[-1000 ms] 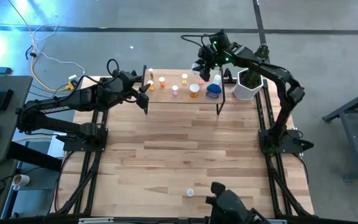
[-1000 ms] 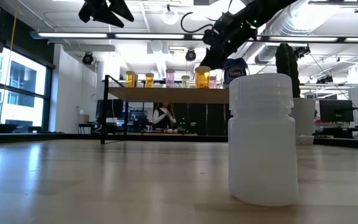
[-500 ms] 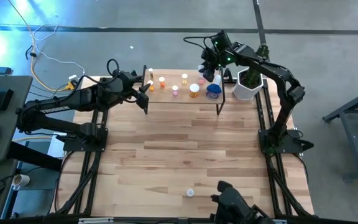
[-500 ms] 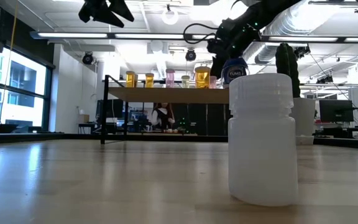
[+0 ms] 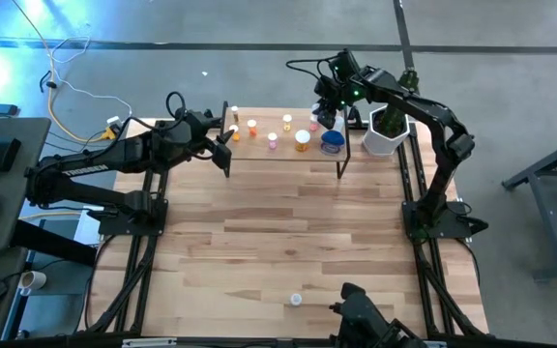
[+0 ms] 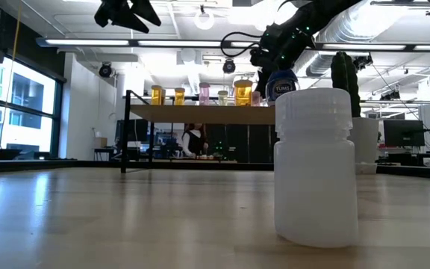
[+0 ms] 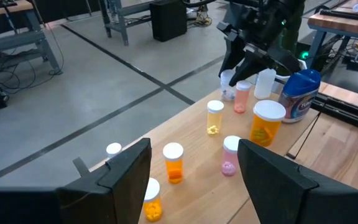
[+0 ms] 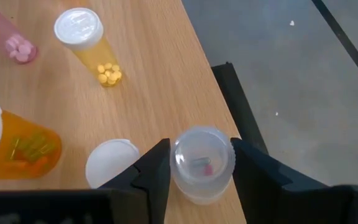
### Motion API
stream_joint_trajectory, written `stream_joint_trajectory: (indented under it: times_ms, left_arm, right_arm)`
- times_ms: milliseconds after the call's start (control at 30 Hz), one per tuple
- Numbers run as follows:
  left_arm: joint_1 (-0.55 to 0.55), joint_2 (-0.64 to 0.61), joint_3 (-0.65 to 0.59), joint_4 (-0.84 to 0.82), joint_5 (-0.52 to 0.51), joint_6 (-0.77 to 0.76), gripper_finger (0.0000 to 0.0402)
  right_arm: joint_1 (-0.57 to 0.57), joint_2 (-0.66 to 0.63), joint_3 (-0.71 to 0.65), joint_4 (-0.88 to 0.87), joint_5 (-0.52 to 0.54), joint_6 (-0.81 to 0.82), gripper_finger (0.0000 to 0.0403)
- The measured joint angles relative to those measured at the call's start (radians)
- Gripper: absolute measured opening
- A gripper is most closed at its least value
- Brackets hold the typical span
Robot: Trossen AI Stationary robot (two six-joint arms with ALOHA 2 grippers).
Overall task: Pick and place medicine bottles onto shelf by color
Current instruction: Put the top white medicine bottle on the shelf, then put the white medicine bottle on the shelf
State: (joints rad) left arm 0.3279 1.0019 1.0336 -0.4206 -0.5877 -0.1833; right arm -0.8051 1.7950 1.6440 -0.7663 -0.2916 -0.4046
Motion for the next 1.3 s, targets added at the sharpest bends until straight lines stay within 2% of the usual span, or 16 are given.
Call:
stream_joint_trajectory:
  times_ms: [300, 533, 767, 933, 1033, 1167, 1300]
  left_arm:
    - [0.0, 0.0, 0.0, 0.0, 0.016, 0.0, 0.0227]
    - [0.0, 0.0, 0.0, 0.0, 0.149, 0.003, 0.0227]
    - [0.0, 0.0, 0.0, 0.0, 0.223, 0.004, 0.0228]
    - [-0.001, 0.0, 0.0, -0.001, 0.255, 0.004, 0.0245]
    - [-0.001, 0.0, 0.0, 0.004, 0.286, -0.011, 0.0262]
    - [-0.001, 0.023, 0.0, 0.037, 0.445, -0.031, 0.0272]
    - [-0.042, 0.083, 0.0, 0.102, 0.557, 0.005, 0.0271]
  right_arm:
    - [0.0, -0.004, 0.0, -0.004, -0.001, 0.008, 0.0196]
    - [-0.002, -0.039, 0.0, 0.027, 0.001, 0.078, 0.02]
    - [-0.002, -0.099, 0.0, 0.037, 0.067, 0.15, 0.0201]
    - [0.016, -0.168, -0.001, 0.041, 0.074, 0.238, 0.0201]
    - [0.046, -0.212, -0.001, 0.043, 0.12, 0.298, 0.0201]
    - [0.081, -0.267, -0.001, 0.054, 0.179, 0.399, 0.0201]
    - [0.121, -0.315, -0.001, 0.086, 0.183, 0.546, 0.0201]
